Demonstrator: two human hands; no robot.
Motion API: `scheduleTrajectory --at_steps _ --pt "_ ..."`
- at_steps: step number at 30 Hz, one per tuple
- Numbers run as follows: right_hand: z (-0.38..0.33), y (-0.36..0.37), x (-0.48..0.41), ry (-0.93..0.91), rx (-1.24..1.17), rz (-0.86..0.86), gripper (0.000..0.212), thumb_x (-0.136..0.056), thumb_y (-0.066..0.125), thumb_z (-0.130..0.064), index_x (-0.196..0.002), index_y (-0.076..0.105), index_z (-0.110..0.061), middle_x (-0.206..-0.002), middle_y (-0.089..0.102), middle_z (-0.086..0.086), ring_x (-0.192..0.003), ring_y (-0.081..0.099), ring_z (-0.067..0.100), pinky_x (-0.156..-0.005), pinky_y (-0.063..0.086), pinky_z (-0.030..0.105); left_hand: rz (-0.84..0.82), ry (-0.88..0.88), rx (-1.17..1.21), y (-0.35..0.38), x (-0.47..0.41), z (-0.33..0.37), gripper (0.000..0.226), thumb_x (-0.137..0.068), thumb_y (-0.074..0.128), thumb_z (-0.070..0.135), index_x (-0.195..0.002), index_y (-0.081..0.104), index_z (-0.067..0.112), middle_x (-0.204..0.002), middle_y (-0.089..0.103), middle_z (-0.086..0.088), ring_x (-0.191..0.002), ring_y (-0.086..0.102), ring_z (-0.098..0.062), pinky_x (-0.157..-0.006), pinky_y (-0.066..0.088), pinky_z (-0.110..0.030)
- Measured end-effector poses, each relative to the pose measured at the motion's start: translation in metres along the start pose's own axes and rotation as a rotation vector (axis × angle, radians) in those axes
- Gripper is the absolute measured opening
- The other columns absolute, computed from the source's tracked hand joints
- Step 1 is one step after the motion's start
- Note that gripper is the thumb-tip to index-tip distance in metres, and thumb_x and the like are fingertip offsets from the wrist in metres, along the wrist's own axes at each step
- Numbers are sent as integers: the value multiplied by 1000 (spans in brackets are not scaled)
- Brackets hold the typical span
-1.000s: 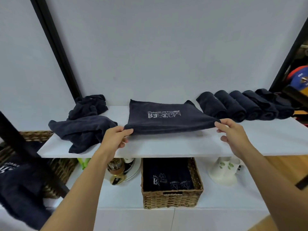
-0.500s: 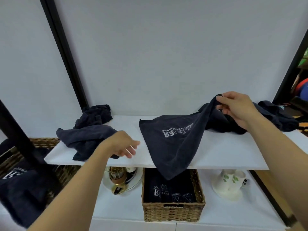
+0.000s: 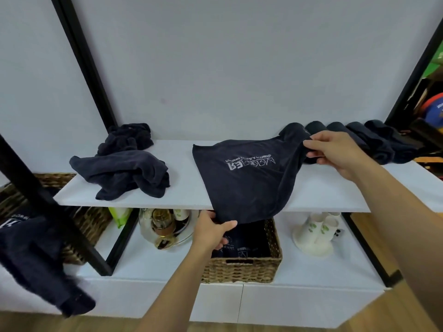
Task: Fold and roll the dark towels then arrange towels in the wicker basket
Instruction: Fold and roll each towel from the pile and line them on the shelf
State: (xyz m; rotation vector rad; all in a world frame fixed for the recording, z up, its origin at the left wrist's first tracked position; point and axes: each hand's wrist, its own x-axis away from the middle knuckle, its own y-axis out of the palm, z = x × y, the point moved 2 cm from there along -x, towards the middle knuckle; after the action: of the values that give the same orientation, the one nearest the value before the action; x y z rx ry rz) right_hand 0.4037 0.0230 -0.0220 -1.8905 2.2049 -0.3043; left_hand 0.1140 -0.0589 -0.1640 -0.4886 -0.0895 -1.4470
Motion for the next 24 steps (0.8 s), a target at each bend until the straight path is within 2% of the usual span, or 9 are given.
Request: scheduleTrajectory --at_steps 4,8,11,13,15,18,20,24 --pt "0 -7 6 2 22 8 7 -90 69 -18 -96 67 -14 -86 69 -2 -71 63 8 -60 46 21 11 76 17 9 4 -4 14 -87 72 21 -96 67 12 -89 72 -2 -58 62 -17 -54 47 -27" --pt "1 -14 10 10 42 12 3 -91 68 -18 -92 67 -15 -85 68 -1 -71 63 9 -61 45 22 -151 154 -65 1 15 -11 22 -85 75 21 -81 66 1 -66 61 -1 -60 54 -14 -56 43 -25" --pt "-5 -19 11 3 15 26 5 -93 66 -16 -96 65 -12 -87 68 0 -71 65 9 -58 46 20 -217 216 -63 -22 20 2 19 -85 73 16 -77 64 0 -61 55 1 -60 54 -13 -53 41 -24" --pt "-17 -28 7 -25 -52 85 8 -93 65 -15 -99 63 -11 -89 68 2 -69 67 10 -53 47 18 -168 283 78 -45 19 35 18 -89 68 13 -88 65 -5 -64 59 -3 -55 55 -14 -49 40 -22" --pt "-36 -36 0 -71 -97 146 4 -93 65 -15 -91 62 -14 -85 66 1 -63 66 7 -48 44 17 -66 372 204 -73 14 84 14 -93 63 12 -95 66 -2 -71 63 -9 -50 55 -14 -48 40 -22" --pt "-75 -46 -11 -152 -148 211 8 -91 67 -21 -85 63 -22 -83 64 -4 -59 62 3 -48 42 17 20 509 362 -114 7 162 7 -94 63 15 -91 64 8 -75 62 -6 -50 55 -11 -54 43 -24" --pt "-105 -51 -17 -197 -223 234 8 -90 68 -25 -83 64 -25 -82 65 -8 -60 58 4 -52 41 19 46 578 471 -136 6 209 7 -92 66 17 -89 62 12 -74 63 0 -51 54 -8 -53 45 -21" --pt "-153 -53 -28 -258 -479 196 5 -90 65 -19 -88 65 -23 -81 65 -6 -57 51 7 -46 32 18 108 658 521 -164 10 281 7 -88 70 18 -88 64 15 -71 64 4 -51 52 -7 -49 42 -18"
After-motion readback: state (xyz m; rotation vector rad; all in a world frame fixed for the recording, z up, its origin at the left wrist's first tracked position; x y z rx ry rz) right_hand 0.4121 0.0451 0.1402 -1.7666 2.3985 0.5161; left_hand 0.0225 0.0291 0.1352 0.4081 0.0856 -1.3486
